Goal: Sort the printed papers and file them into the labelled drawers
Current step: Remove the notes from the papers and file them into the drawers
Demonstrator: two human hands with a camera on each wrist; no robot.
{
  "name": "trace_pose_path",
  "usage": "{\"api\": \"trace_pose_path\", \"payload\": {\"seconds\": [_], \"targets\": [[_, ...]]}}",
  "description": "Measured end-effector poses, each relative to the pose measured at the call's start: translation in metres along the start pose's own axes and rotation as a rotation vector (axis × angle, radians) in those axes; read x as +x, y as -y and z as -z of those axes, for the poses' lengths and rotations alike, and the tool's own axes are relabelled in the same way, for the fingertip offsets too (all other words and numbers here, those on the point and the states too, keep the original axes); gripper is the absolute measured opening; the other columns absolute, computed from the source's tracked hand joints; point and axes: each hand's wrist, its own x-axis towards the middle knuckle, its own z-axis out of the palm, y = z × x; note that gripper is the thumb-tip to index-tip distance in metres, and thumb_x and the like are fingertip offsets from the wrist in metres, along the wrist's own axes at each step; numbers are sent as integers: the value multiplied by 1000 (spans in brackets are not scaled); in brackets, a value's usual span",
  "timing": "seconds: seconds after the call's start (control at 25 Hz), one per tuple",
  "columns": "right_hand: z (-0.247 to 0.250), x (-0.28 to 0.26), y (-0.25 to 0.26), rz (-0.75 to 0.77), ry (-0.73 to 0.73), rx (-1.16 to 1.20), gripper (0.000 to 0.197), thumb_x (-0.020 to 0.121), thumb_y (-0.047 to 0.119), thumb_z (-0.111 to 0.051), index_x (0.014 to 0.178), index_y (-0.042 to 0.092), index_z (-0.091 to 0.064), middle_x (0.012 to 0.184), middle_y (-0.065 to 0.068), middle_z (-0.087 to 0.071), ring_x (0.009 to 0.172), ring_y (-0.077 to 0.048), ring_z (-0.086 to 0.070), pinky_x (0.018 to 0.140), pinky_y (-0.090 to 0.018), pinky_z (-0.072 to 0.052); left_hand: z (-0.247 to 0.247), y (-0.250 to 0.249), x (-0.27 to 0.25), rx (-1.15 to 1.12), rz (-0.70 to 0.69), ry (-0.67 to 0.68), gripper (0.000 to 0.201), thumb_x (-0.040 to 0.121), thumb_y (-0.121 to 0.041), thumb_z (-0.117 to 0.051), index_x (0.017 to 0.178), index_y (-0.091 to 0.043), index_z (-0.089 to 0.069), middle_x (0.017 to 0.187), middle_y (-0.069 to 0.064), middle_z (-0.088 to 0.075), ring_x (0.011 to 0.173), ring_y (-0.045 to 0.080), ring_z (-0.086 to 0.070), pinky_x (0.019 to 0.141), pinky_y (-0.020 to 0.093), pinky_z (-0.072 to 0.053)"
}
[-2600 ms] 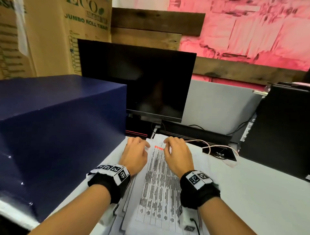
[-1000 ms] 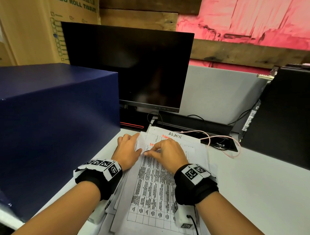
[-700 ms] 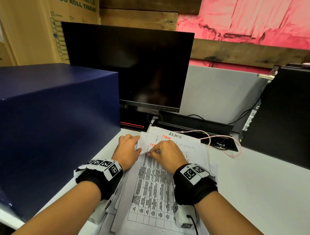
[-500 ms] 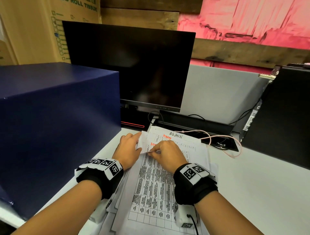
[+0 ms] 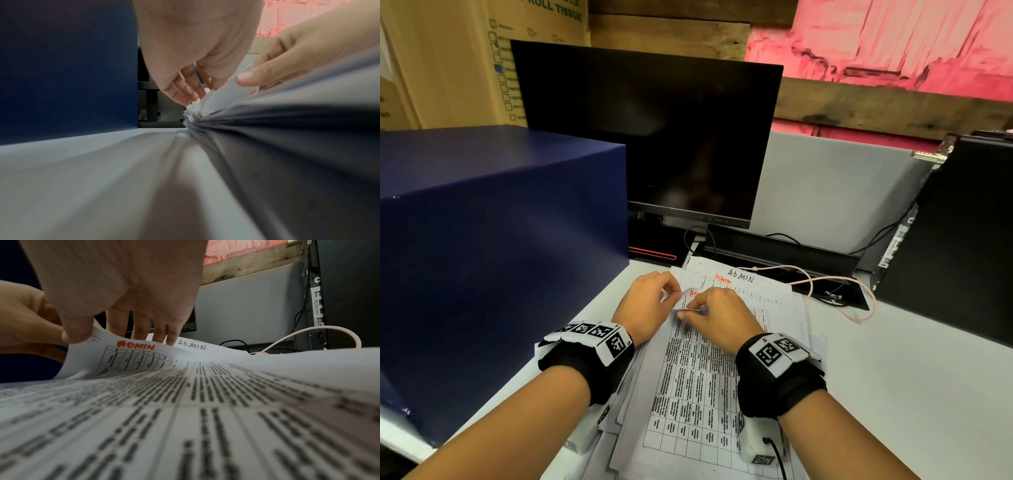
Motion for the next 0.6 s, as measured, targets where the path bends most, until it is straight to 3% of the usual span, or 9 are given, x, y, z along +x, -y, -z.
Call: {"api": "trace_pose_path", "payload": {"seconds": [0.12, 0.24, 0.32, 0.44, 0.6], "targets": [[1, 0, 1, 15, 20, -14, 37, 92, 48, -56, 82, 17, -73, 70, 2, -64, 71, -14, -58, 74, -31, -51, -1, 0, 0, -49, 16, 2, 4, 92, -24, -61, 89, -24, -58, 86, -9, -62, 80, 7, -58, 70, 19, -47], [2, 0, 2, 23, 31, -82, 38, 98, 38, -52, 67, 16, -57, 59, 3, -47, 66, -19, -47, 68, -30, -43, -4, 3, 1, -77, 49, 16, 7, 92, -19, -61, 96, -21, -57, 84, -9, -61, 76, 6, -59, 68, 17, -47], [3, 0, 3, 29, 30, -97, 36, 99, 35, -51, 67, 18, -54, 62, 3, -46, 68, -18, -45, 69, -30, -42, -5, 6, 3, -39, 49, 32, 6, 92, -18, -61, 89, -21, -57, 78, -7, -62, 71, 9, -58, 65, 21, -47], [4, -1, 3, 48, -5, -70, 35, 98, 33, -53, 73, 11, -64, 68, 1, -56, 75, -18, -51, 75, -34, -48, -5, 6, 3, 19, 31, 25, 26, 93, -24, -60, 69, -24, -49, 63, -6, -53, 58, 10, -45, 57, 21, -39], [10, -4, 3, 70, -129, -88, 20, 93, 34, -61, 92, 20, -75, 94, 1, -67, 98, -15, -50, 85, -30, -45, -4, 4, 4, 2, 25, -24, 36, 94, -32, -57, 62, -24, -42, 57, -6, -47, 53, 11, -38, 54, 25, -38]]}}
